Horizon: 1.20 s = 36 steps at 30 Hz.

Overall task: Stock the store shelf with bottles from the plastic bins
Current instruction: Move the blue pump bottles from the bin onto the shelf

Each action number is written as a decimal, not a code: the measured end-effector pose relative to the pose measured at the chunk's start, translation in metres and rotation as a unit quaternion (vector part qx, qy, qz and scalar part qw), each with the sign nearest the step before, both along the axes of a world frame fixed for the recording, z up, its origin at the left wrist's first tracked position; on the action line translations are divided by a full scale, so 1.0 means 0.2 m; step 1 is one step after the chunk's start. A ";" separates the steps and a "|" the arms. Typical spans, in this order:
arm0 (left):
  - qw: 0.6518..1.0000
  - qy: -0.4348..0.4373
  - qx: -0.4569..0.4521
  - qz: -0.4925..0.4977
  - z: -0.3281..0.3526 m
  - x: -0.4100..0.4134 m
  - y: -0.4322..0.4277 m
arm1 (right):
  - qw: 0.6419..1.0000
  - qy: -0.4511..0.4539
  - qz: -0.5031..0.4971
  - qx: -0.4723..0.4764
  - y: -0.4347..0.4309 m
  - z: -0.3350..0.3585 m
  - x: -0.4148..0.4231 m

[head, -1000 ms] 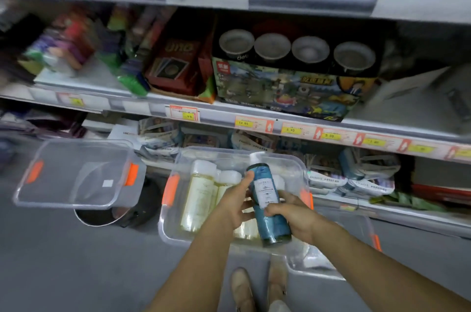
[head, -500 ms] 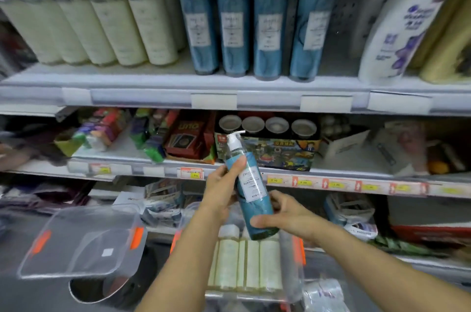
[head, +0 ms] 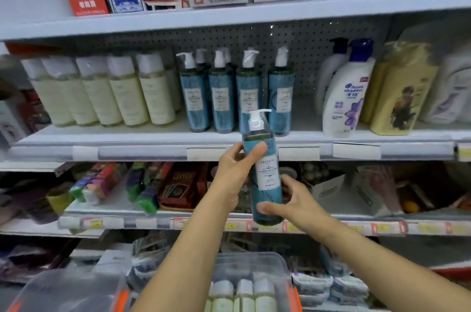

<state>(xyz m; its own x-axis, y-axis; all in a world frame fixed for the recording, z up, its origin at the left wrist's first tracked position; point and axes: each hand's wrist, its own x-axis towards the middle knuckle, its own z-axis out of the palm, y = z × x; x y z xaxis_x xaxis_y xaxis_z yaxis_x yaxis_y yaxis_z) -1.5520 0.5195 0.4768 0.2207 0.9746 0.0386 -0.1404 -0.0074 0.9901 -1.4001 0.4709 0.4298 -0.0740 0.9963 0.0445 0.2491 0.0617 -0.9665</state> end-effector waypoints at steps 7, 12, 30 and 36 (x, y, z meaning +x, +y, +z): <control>0.999 -0.010 0.015 -0.040 0.10 0.24 0.13 | 0.990 0.019 -0.104 0.098 0.16 0.17 0.17; 0.998 0.003 0.030 -0.052 0.11 0.37 0.17 | 0.976 0.018 -0.155 0.150 0.30 0.30 0.29; 0.994 0.081 0.016 -0.078 0.10 0.62 0.37 | 0.961 -0.009 -0.253 0.115 0.69 0.31 0.41; 0.989 0.136 -0.016 -0.062 0.10 0.67 0.41 | 0.939 0.166 -0.300 0.037 0.78 0.32 0.41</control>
<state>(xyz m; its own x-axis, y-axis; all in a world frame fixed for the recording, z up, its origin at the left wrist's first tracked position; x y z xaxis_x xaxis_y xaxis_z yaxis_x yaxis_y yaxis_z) -1.4185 0.6019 0.4960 0.3363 0.9392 -0.0690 0.1338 0.0249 0.9907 -1.3175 0.6259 0.4947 0.5298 0.8474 0.0357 -0.0542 0.0758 -0.9956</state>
